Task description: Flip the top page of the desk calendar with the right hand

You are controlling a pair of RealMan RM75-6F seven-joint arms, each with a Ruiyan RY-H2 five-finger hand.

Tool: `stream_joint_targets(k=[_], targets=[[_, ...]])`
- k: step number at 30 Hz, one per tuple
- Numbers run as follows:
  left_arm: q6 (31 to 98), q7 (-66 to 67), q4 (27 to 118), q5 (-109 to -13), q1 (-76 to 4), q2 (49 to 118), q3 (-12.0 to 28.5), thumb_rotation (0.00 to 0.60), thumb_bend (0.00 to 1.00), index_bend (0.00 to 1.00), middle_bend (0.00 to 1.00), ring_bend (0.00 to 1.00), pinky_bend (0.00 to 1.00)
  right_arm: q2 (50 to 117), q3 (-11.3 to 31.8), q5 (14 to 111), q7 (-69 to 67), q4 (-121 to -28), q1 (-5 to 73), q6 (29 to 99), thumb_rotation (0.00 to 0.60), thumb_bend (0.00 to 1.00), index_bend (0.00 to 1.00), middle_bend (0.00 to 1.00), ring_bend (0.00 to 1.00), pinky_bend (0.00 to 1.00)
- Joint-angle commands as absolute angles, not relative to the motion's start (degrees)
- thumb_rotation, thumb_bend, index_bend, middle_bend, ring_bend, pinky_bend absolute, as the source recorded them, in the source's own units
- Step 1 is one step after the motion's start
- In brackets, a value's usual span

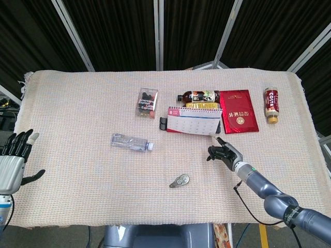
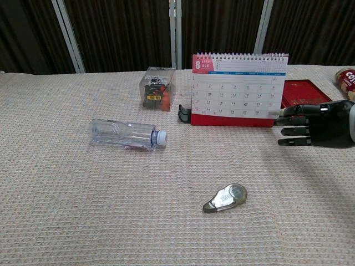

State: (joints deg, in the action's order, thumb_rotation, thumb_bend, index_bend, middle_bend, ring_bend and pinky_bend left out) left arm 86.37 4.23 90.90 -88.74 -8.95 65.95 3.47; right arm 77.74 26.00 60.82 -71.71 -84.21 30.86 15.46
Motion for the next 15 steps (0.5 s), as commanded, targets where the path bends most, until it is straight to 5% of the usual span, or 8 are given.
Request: stream_joint_targets(k=[1, 15], targets=[[86.25, 4.16, 90.93, -88.75, -8.98, 65.90, 3.43, 0.600, 0.03, 0.00, 0.00, 0.00, 0.00, 78.53, 26.79, 60.70, -71.41, -83.08, 30.92, 14.26, 0.600, 0.65, 0.00, 0.75, 0.75, 0.55], [85.98, 2.98, 91.00, -89.22, -9.15, 65.44, 3.22, 0.600, 0.04, 0.00, 0.00, 0.00, 0.00, 83.00, 30.55, 59.11, -69.78, -77.35, 31.48, 10.67, 0.600, 0.66, 0.00, 0.75, 0.75, 0.55]])
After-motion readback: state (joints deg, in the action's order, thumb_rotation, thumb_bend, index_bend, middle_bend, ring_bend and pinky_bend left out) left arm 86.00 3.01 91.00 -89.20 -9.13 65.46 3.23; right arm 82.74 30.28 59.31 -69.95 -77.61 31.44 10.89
